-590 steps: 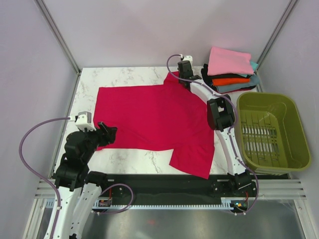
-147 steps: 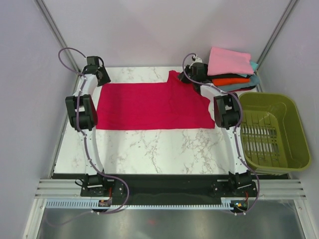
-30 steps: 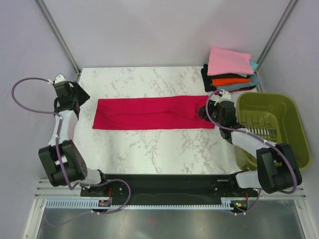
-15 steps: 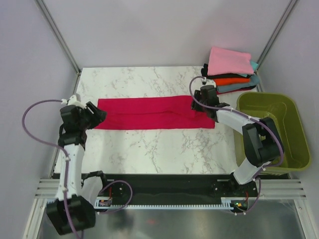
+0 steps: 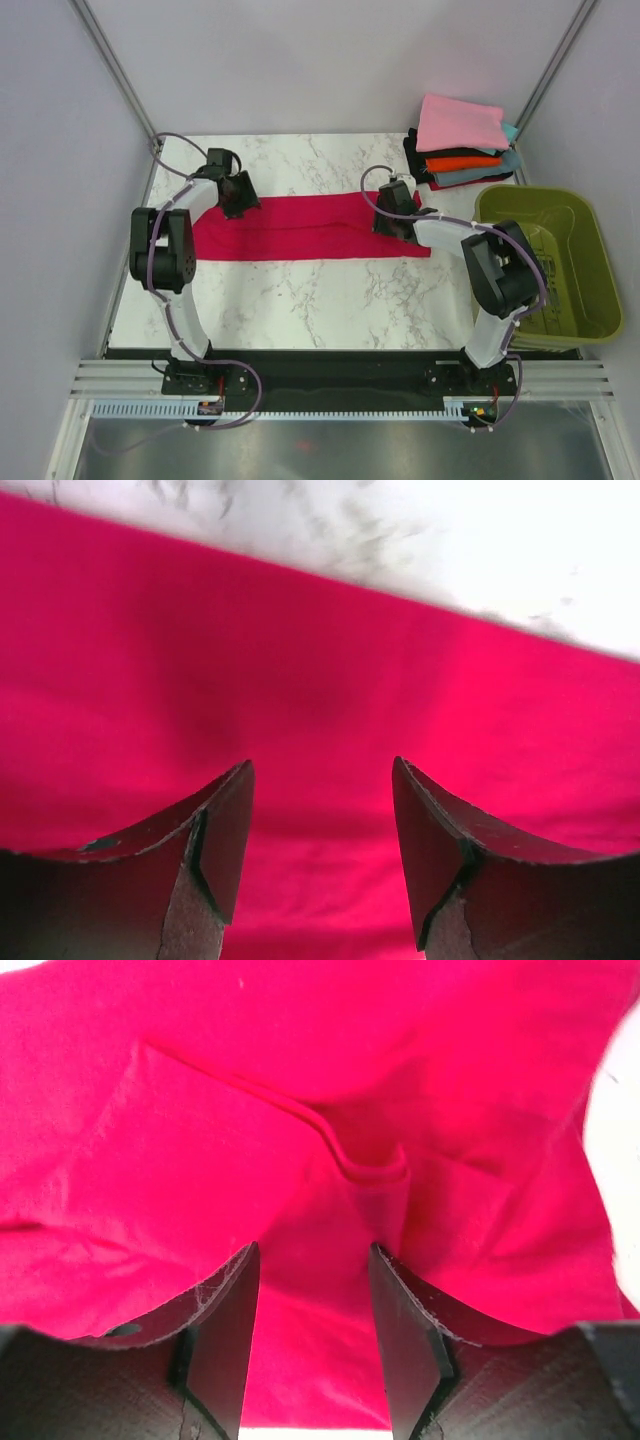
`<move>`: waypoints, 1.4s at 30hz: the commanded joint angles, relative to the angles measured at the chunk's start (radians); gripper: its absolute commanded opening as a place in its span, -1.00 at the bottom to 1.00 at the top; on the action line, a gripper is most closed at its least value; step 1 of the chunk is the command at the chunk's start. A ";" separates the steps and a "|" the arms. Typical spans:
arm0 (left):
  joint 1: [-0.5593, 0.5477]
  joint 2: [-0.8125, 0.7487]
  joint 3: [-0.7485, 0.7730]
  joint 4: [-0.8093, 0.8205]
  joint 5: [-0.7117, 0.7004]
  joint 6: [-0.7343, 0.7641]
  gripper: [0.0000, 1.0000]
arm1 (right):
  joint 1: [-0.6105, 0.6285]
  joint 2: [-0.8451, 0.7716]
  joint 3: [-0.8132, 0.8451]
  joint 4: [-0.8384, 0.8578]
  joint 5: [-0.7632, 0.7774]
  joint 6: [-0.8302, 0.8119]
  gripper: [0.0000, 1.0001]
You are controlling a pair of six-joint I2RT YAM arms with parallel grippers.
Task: Fold and stack the t-shirts
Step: Fold the tshirt
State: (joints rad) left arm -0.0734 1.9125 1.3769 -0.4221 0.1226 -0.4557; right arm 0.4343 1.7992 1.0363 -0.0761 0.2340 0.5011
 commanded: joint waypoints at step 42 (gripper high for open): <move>-0.841 -0.794 -0.602 -0.098 -0.058 -0.454 0.34 | -0.083 1.030 1.369 0.134 -0.376 0.215 0.28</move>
State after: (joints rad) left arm -0.8772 1.1767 0.7994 -0.4061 0.1974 -0.9195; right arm 0.3660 2.8704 2.4638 0.1440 -0.1360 0.7692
